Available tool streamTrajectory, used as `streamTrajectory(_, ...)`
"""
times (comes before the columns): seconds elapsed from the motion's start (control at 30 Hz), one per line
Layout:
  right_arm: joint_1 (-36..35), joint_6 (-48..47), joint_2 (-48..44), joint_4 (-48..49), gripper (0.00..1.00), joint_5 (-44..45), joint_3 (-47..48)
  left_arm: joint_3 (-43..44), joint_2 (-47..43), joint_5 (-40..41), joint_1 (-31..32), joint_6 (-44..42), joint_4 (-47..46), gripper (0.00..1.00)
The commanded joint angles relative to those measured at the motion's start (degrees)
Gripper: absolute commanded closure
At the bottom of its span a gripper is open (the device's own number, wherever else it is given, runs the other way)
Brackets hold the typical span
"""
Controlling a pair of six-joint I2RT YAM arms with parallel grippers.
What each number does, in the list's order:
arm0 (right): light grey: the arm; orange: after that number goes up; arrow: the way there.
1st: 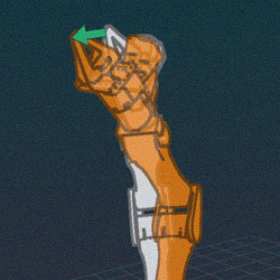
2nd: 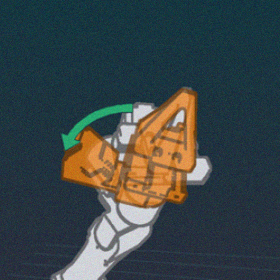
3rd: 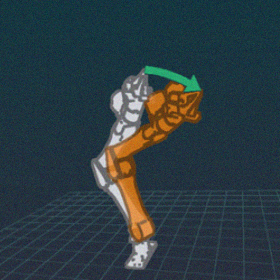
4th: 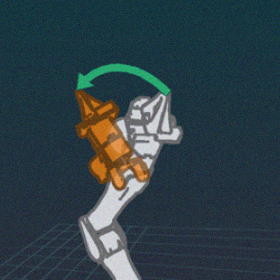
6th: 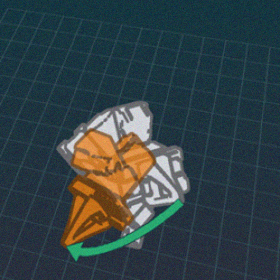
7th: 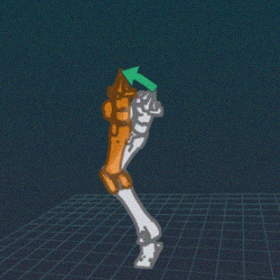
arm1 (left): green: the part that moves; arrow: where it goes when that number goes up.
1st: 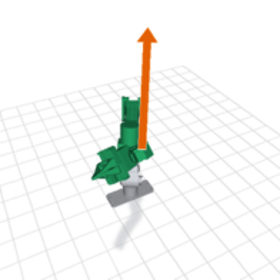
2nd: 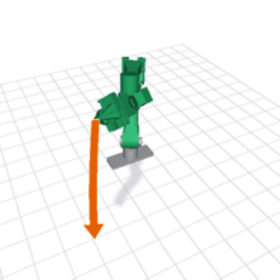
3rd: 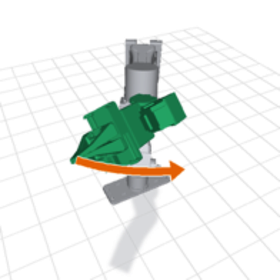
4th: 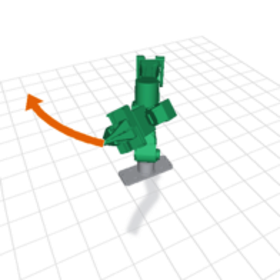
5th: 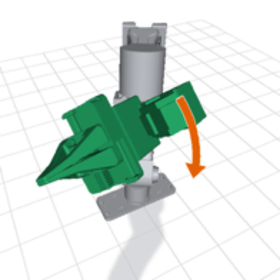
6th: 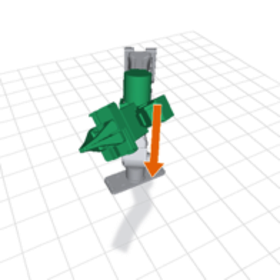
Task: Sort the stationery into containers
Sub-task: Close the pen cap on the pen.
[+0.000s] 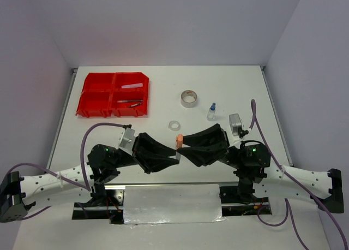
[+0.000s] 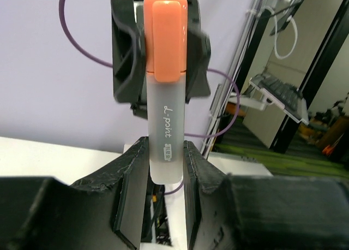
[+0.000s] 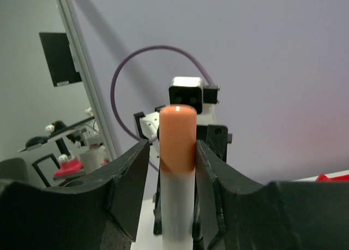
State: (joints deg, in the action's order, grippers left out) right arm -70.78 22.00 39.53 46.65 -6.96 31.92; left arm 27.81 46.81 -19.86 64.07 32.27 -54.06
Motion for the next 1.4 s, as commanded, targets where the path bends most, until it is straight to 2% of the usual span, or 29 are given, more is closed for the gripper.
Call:
streamTrajectory(0.0,-0.9,-3.3,-0.4,1.6,0.53,-2.2,-0.9,2.2,-0.1,2.2,0.1,2.1,-7.5,1.0)
streamTrajectory(0.1,-0.9,-4.1,-0.6,1.6,0.53,-2.4,-1.5,2.6,-0.4,1.8,0.1,2.1,-7.8,1.0)
streamTrajectory(0.2,-1.0,-3.6,-0.5,0.7,0.43,-1.9,-1.2,3.1,-0.6,0.6,0.1,1.2,-6.8,1.0)
streamTrajectory(0.27,-0.9,-3.2,-0.8,0.7,0.31,-2.2,-0.9,3.4,-0.7,0.1,0.1,0.2,-6.0,1.0)
streamTrajectory(0.47,-1.1,-3.5,-0.8,-1.7,0.3,-2.5,0.9,4.7,-0.8,-0.8,0.1,-1.9,-1.7,1.0)
streamTrajectory(0.67,-1.3,-4.2,-0.2,-2.0,0.43,-1.6,0.9,5.7,0.0,-2.4,0.1,-2.2,-0.3,1.0)
streamTrajectory(0.93,-1.6,-5.4,-1.2,-2.6,0.47,1.2,0.7,4.4,0.7,-2.6,0.1,-1.9,0.1,1.0)
streamTrajectory(0.97,-1.5,-5.5,-1.2,-3.2,0.5,1.3,0.9,4.3,0.7,-2.6,0.1,-1.8,0.2,1.0)
streamTrajectory(1.03,-1.6,-5.7,-0.9,-4.0,0.65,0.8,1.7,4.1,0.6,-2.4,0.1,-1.7,0.2,1.0)
streamTrajectory(1.07,-1.6,-5.9,-0.8,-4.9,0.77,0.3,2.0,4.2,0.6,-2.1,0.1,-1.6,0.3,1.0)
streamTrajectory(1.13,-1.6,-5.8,-0.4,-4.9,0.93,-0.2,2.1,4.4,0.6,-1.8,0.1,-1.7,0.9,1.0)
streamTrajectory(1.2,-1.6,-5.8,-0.3,-4.3,0.94,-0.6,1.8,5.3,0.7,-0.9,0.1,-1.7,2.0,1.0)
streamTrajectory(1.27,-1.6,-5.8,-0.4,-3.8,0.95,-0.6,1.3,6.8,0.9,-0.5,0.1,-1.7,4.0,0.94)
streamTrajectory(1.3,-1.7,-5.7,-0.4,-3.6,0.96,-0.5,1.2,7.3,1.3,-0.6,0.1,-1.7,4.4,0.8)
streamTrajectory(1.33,-1.7,-5.7,-0.4,-3.5,0.96,-0.3,1.3,8.1,1.4,-0.6,0.1,-1.7,4.8,0.71)
streamTrajectory(1.37,-1.9,-5.7,-0.5,-3.5,0.97,-0.3,1.3,8.5,2.0,-1.2,0.1,-1.7,5.4,0.56)
